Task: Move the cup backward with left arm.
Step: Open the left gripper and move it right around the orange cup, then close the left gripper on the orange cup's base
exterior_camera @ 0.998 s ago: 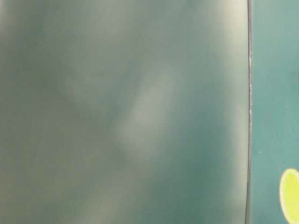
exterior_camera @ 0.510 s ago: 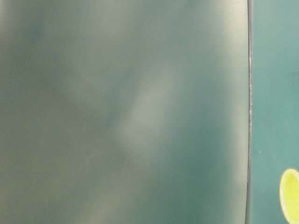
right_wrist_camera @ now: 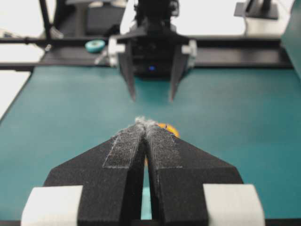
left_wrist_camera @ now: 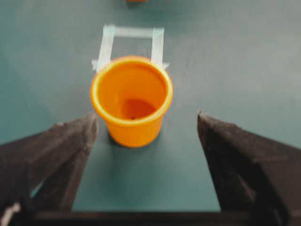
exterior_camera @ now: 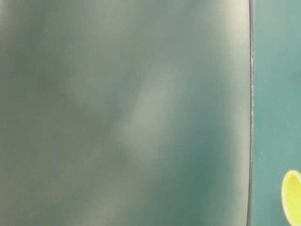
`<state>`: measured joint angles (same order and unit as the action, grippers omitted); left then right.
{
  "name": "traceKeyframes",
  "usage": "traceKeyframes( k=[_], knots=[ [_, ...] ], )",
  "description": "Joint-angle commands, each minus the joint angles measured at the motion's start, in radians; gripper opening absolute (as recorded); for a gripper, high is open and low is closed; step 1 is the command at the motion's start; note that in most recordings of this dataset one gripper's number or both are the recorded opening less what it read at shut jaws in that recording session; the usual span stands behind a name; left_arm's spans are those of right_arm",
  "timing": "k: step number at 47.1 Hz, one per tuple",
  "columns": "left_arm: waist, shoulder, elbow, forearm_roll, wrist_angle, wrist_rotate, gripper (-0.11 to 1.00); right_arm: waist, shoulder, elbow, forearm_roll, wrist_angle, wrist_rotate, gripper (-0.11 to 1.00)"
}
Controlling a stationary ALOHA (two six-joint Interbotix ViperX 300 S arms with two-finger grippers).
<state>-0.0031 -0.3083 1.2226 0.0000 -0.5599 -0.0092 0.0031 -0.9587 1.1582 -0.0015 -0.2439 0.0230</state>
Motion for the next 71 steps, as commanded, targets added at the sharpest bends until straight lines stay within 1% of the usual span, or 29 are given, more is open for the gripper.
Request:
traceKeyframes(
  k=[1, 15, 29, 40, 47, 59, 71],
  knots=[
    [-0.002, 0.046, -0.003, 0.003, -0.048, 0.000, 0.83, 0.000, 0.006, -0.031, 0.002, -0.003, -0.002, 0.00],
    [-0.002, 0.245, -0.023, 0.000, -0.206, -0.002, 0.83, 0.000, 0.009, -0.031, 0.000, -0.008, -0.003, -0.01],
    [0.044, 0.360, -0.067, 0.000, -0.288, 0.002, 0.83, -0.002, 0.011, -0.032, 0.000, -0.009, -0.006, -0.01],
    [0.040, 0.411, -0.121, 0.003, -0.298, 0.003, 0.83, 0.000, 0.011, -0.032, 0.000, -0.005, -0.009, 0.00],
    [0.035, 0.420, -0.137, 0.005, -0.301, 0.003, 0.83, -0.002, 0.011, -0.031, 0.000, -0.003, -0.009, -0.01],
    [0.028, 0.443, -0.149, 0.005, -0.342, 0.003, 0.83, 0.000, 0.015, -0.028, -0.002, -0.003, -0.011, 0.00],
    [0.015, 0.491, -0.198, 0.008, -0.345, 0.003, 0.83, 0.000, 0.017, -0.028, -0.002, -0.003, -0.011, -0.01]
  ],
)
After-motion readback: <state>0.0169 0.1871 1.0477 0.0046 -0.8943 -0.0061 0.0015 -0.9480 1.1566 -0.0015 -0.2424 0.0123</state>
